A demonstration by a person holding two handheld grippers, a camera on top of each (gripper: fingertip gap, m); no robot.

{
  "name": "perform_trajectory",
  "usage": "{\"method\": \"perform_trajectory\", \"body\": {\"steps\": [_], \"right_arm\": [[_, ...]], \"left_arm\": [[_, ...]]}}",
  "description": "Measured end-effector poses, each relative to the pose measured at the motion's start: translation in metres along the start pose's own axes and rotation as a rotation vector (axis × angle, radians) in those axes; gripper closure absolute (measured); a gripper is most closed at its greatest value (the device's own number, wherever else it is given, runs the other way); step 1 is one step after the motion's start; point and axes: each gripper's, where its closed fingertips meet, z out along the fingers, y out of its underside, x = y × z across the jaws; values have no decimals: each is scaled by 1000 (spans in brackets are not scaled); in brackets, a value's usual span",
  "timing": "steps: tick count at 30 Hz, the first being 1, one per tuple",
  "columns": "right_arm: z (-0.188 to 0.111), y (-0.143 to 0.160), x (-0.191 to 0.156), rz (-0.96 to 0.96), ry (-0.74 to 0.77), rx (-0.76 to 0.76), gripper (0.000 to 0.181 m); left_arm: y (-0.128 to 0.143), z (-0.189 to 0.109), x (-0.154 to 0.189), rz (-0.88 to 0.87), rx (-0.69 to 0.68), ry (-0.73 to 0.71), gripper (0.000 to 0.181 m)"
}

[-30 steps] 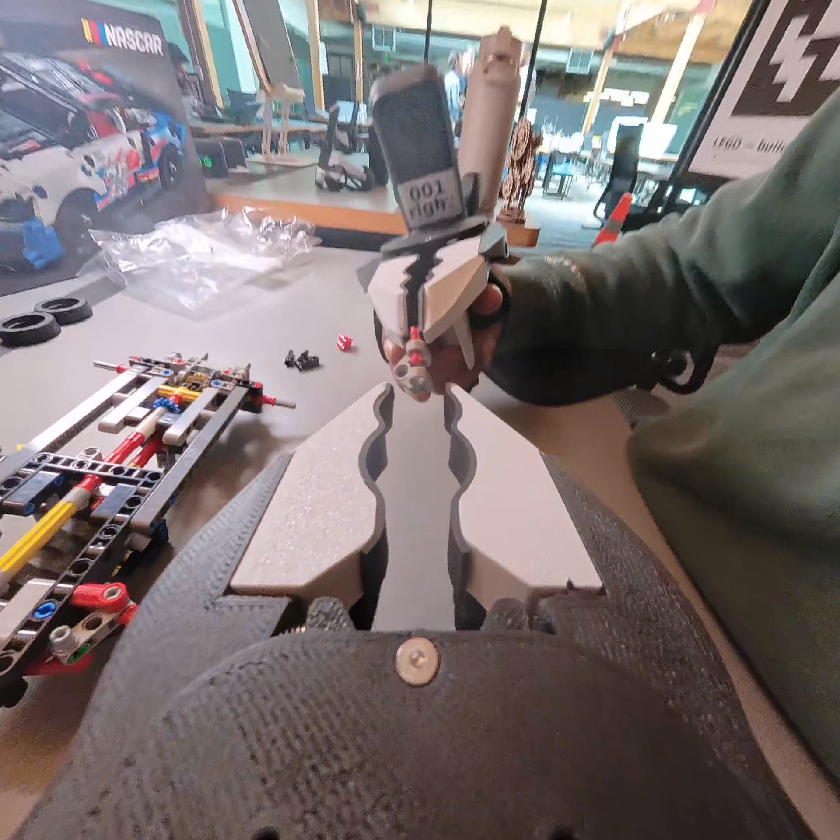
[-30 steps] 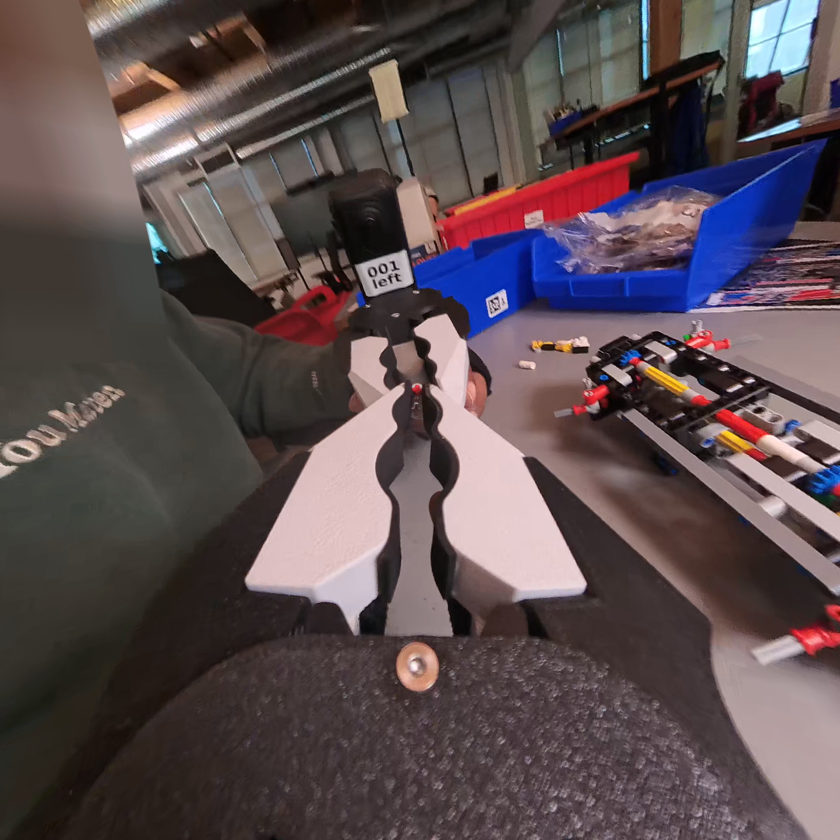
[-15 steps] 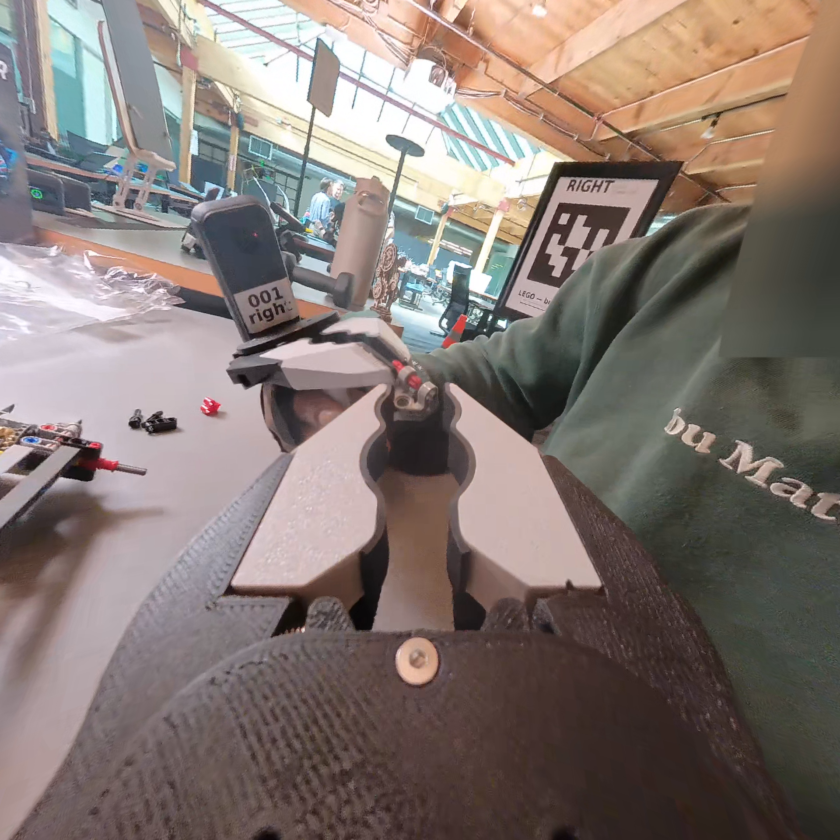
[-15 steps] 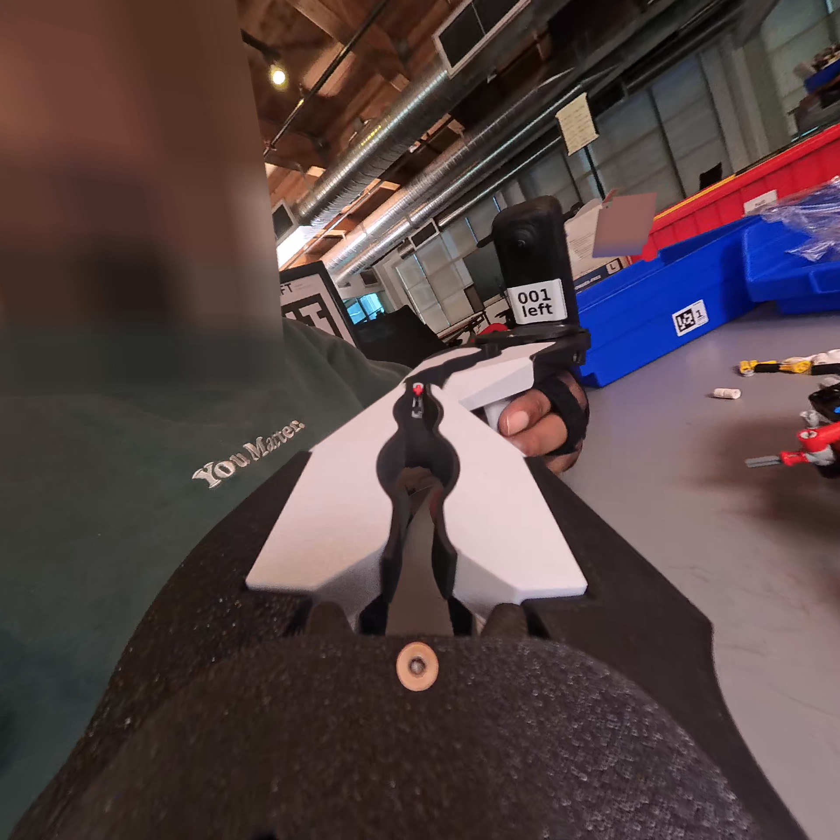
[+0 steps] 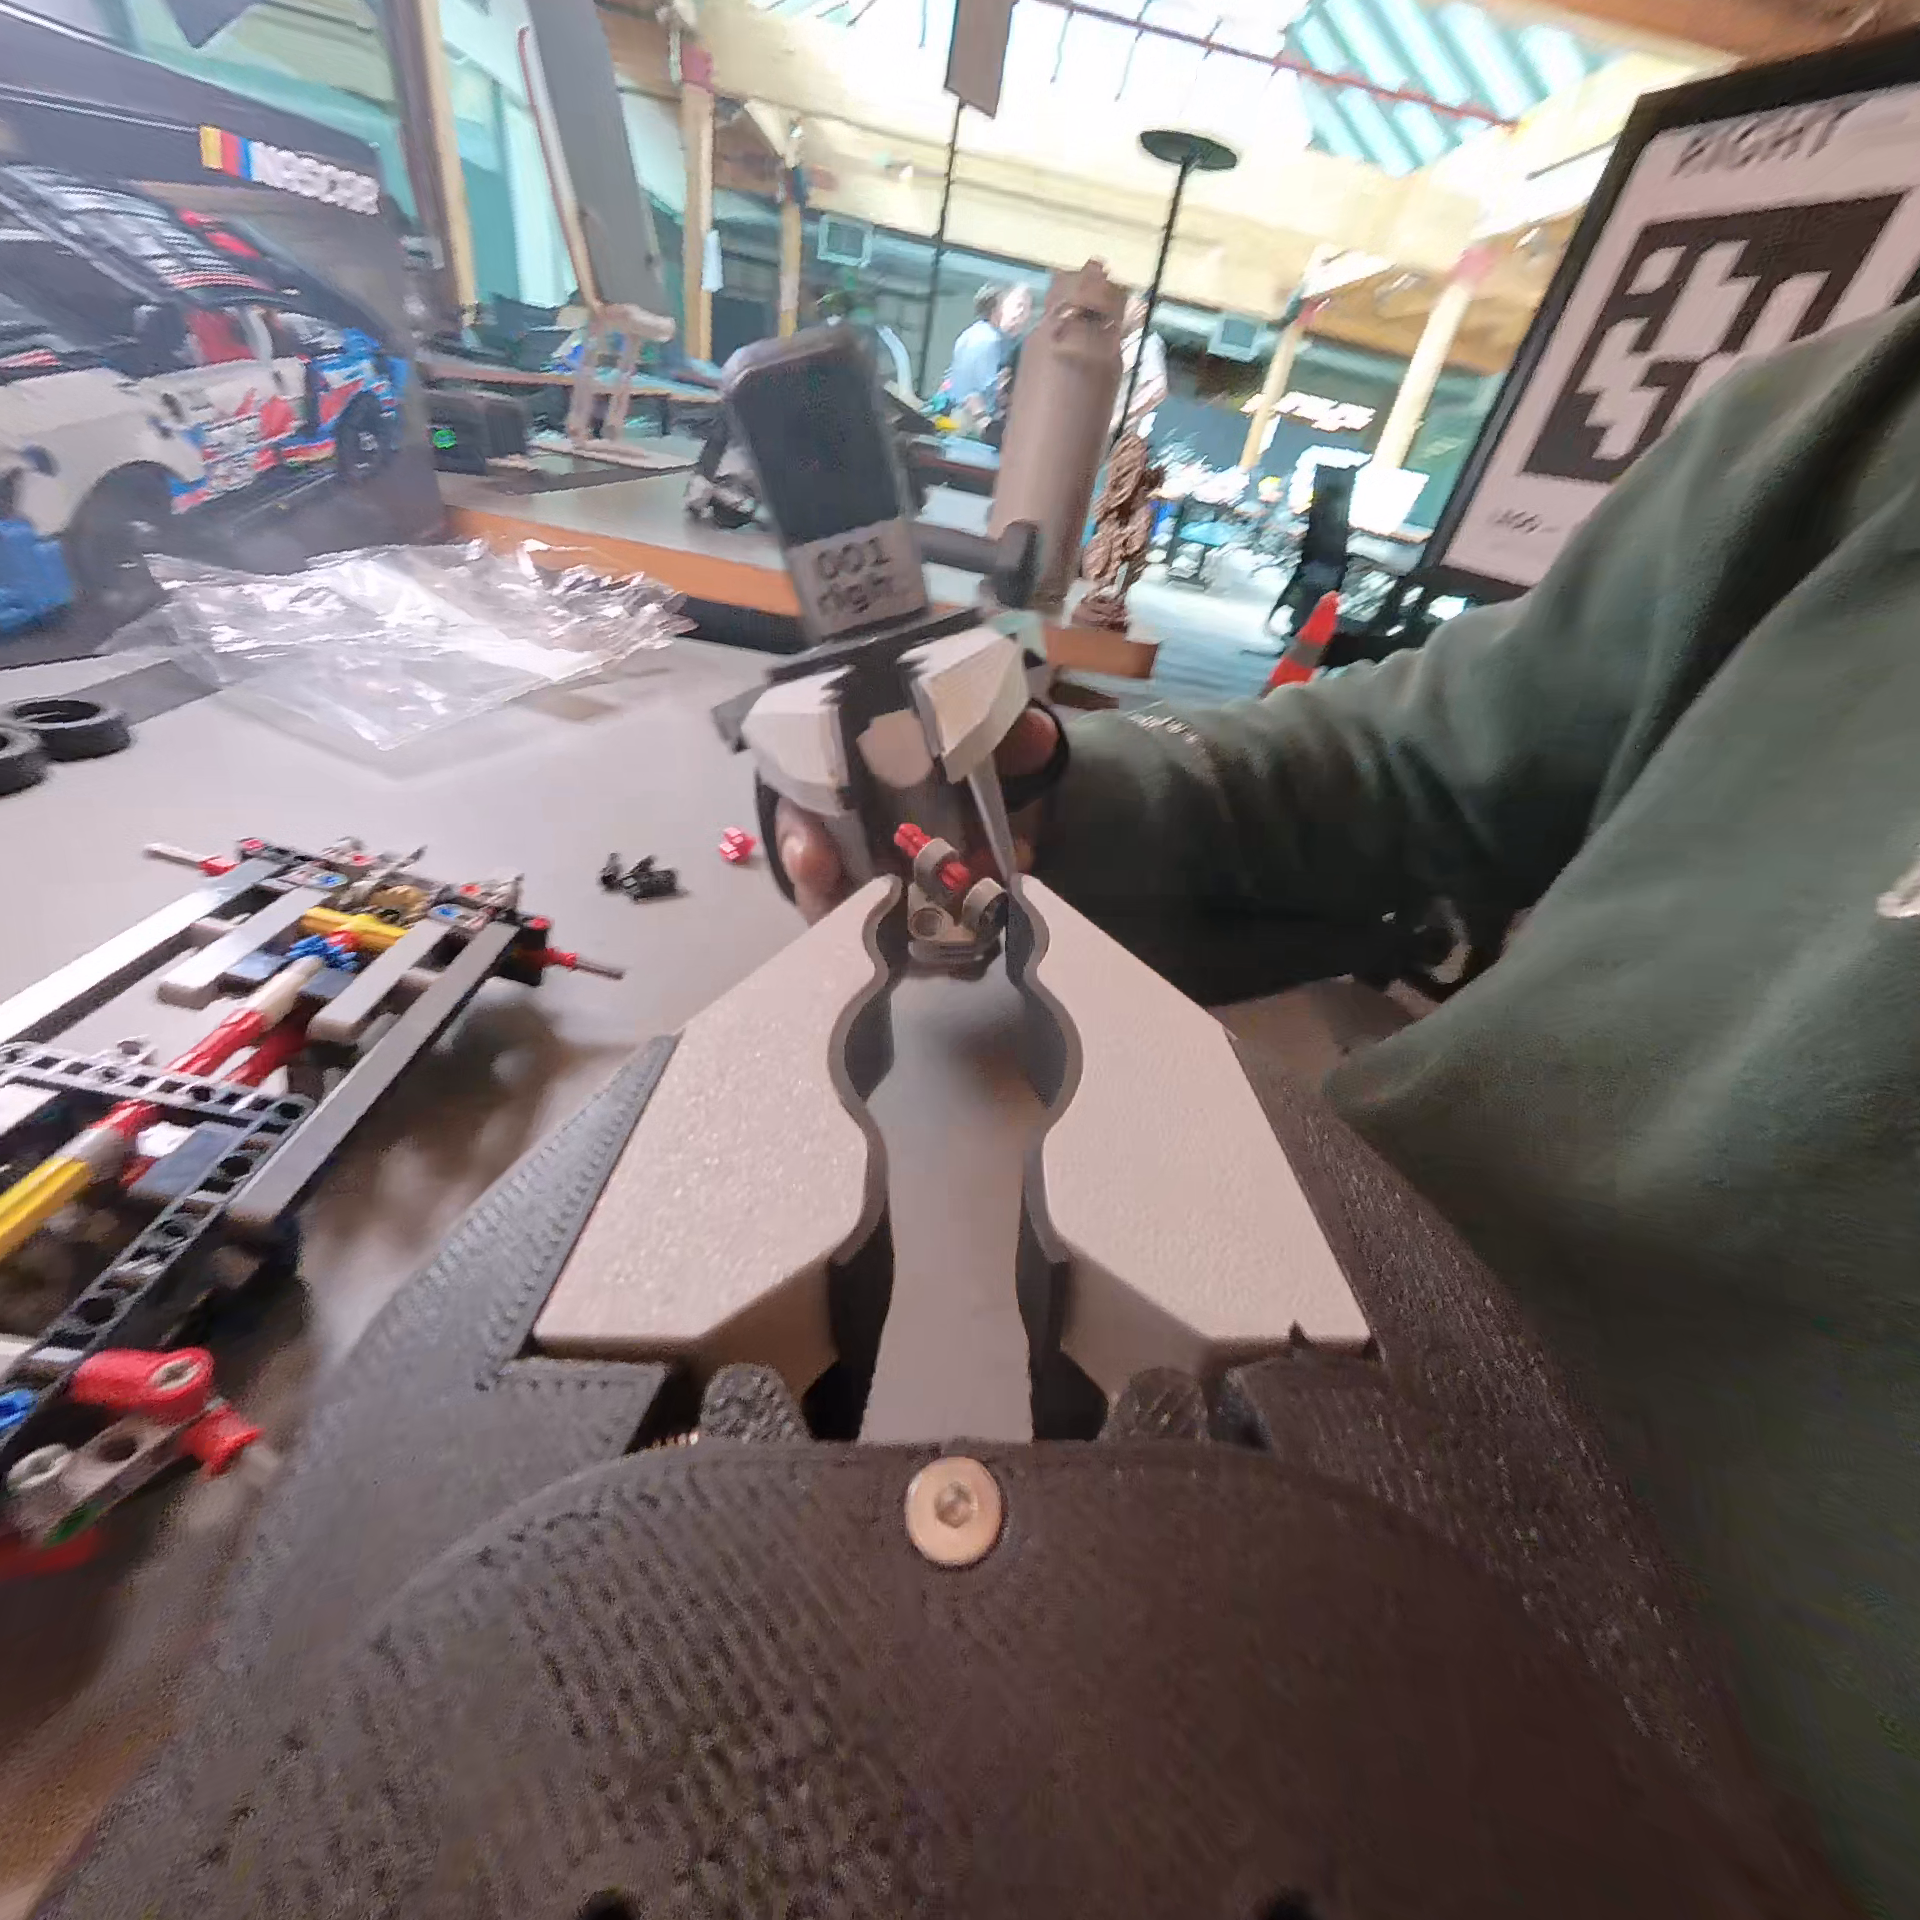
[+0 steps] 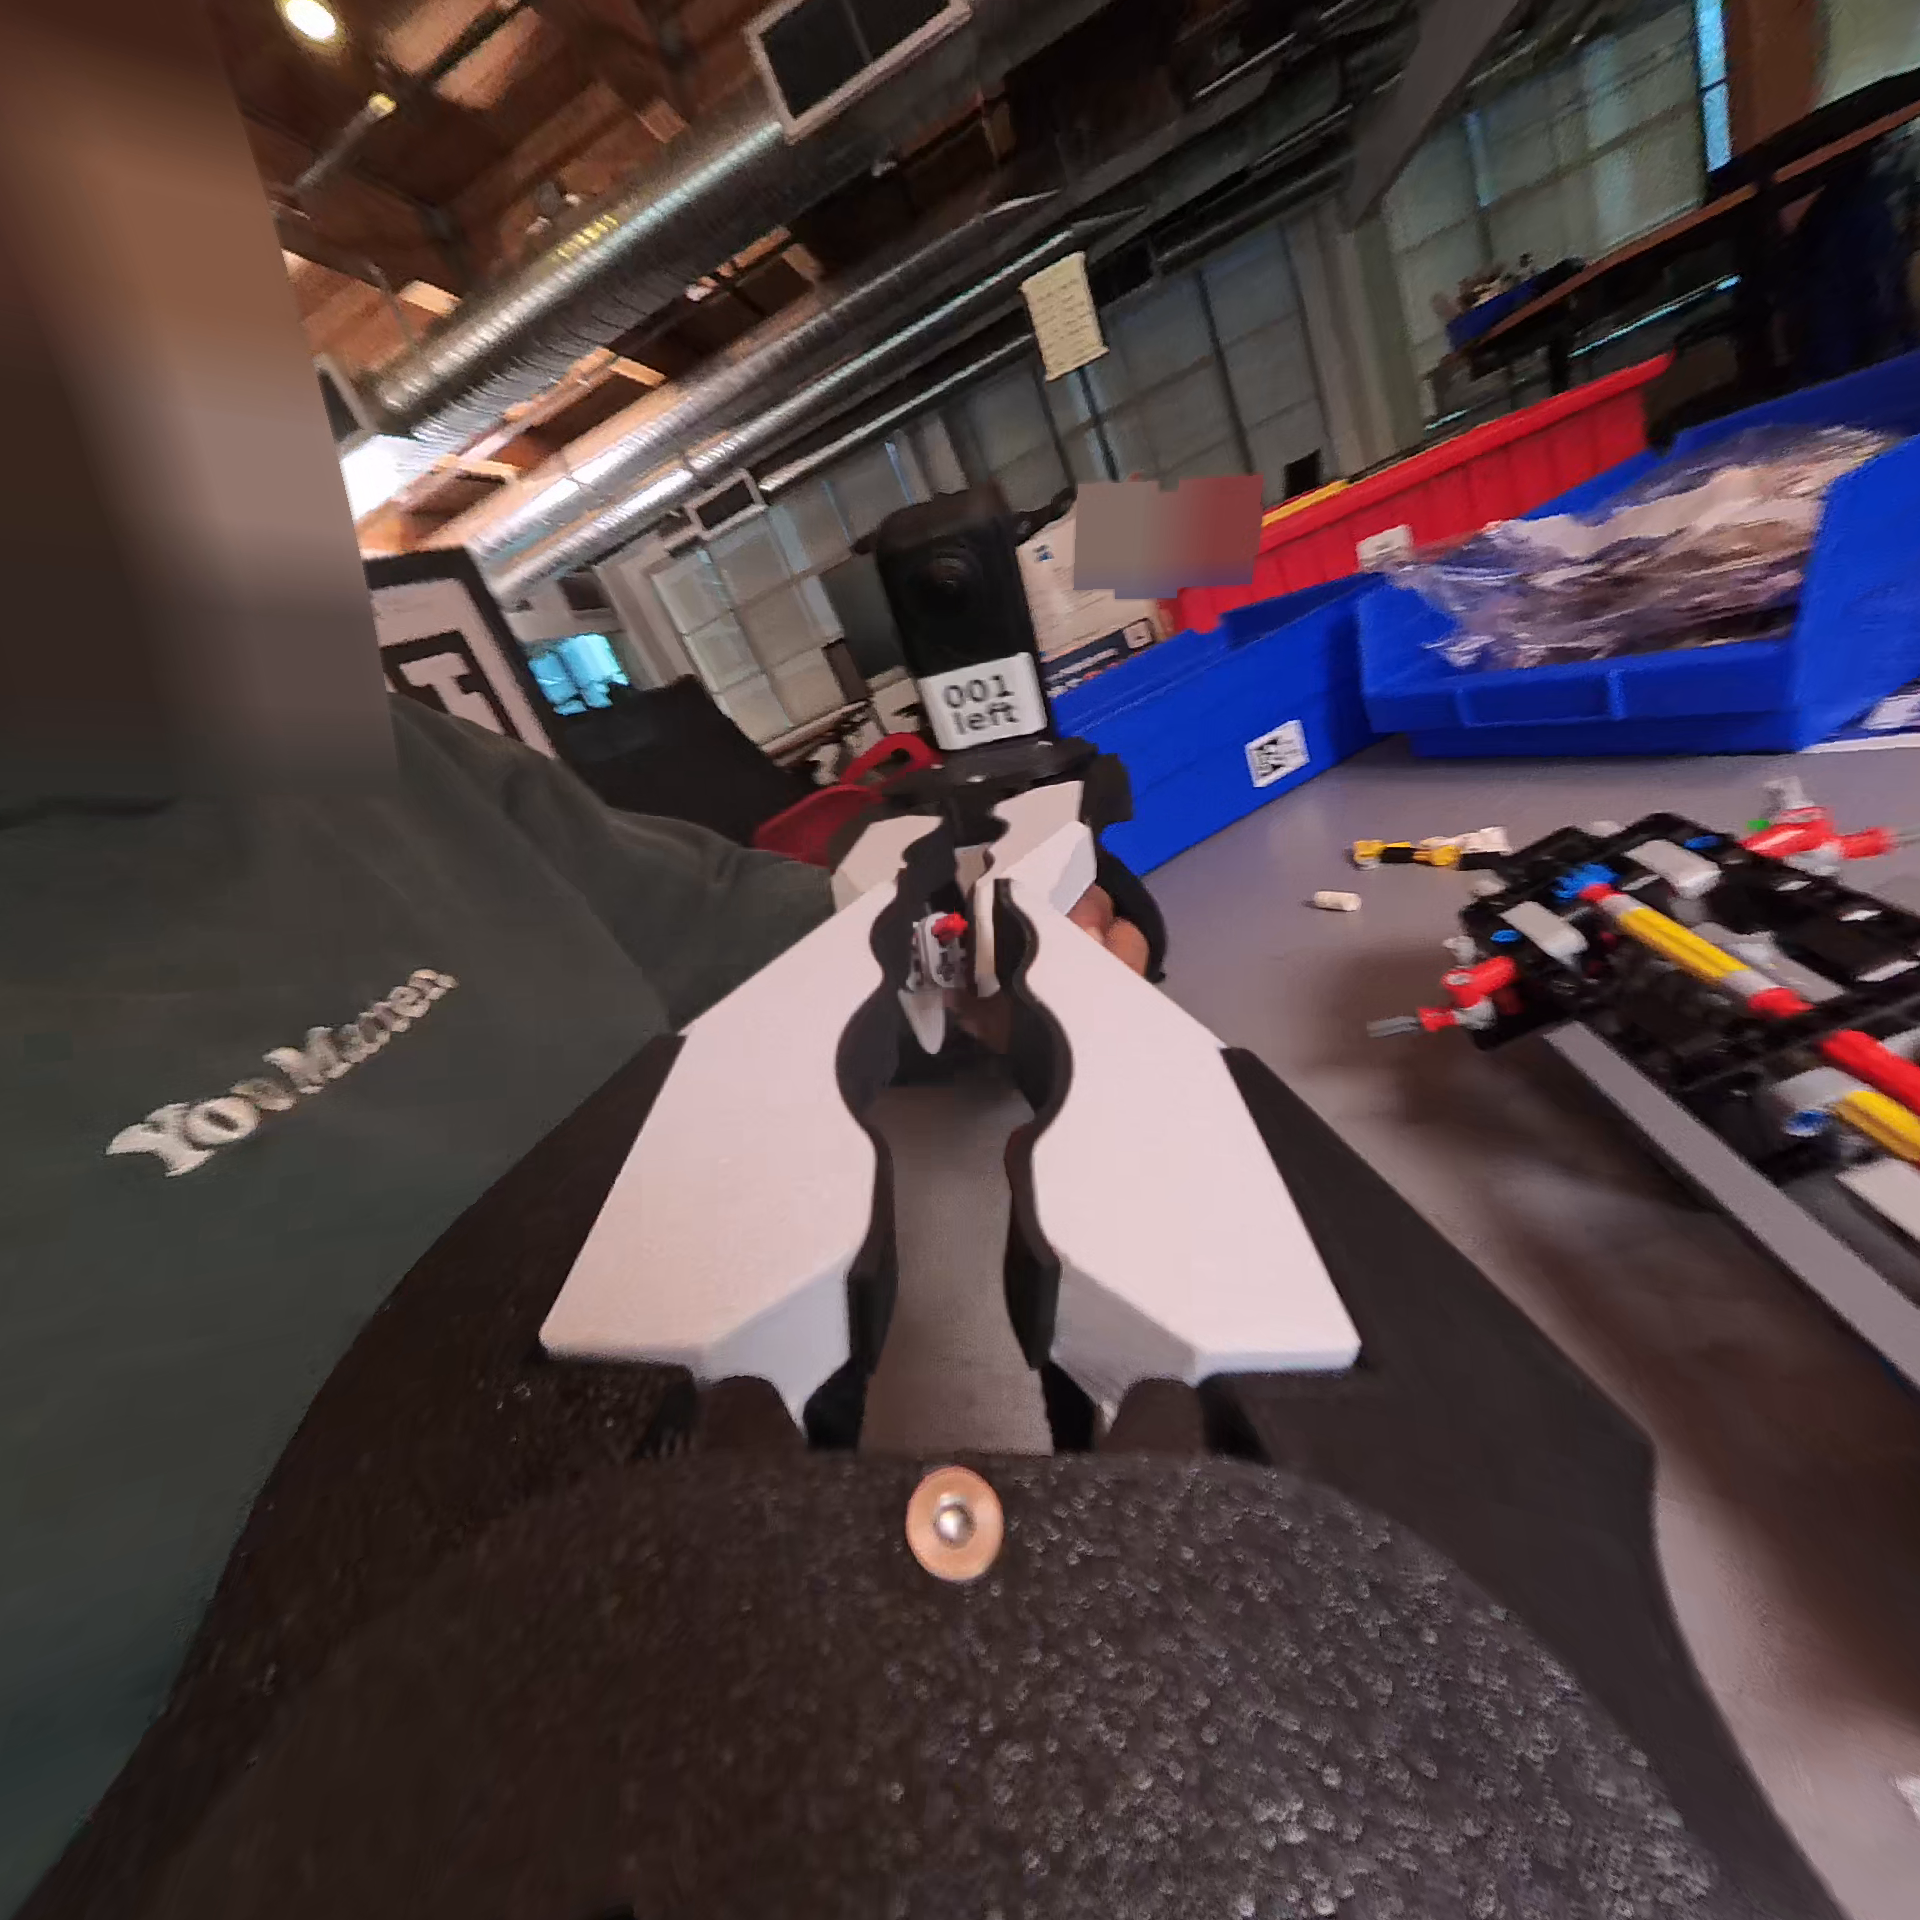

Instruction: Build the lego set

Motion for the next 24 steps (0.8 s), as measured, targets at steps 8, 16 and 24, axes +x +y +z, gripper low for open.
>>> {"method": "perform_trajectory", "body": {"steps": [8, 16, 24], "right_arm": [[-2, 10, 12, -127, 135, -70, 170], [0, 16, 15, -110, 149, -74, 169], [4, 24, 19, -133, 190, -114, 165]], "left_arm": [[9, -1, -15, 30, -48, -98, 165], [9, -2, -17, 25, -25, -105, 165], [18, 0, -23, 42, -83, -152, 165]]}}
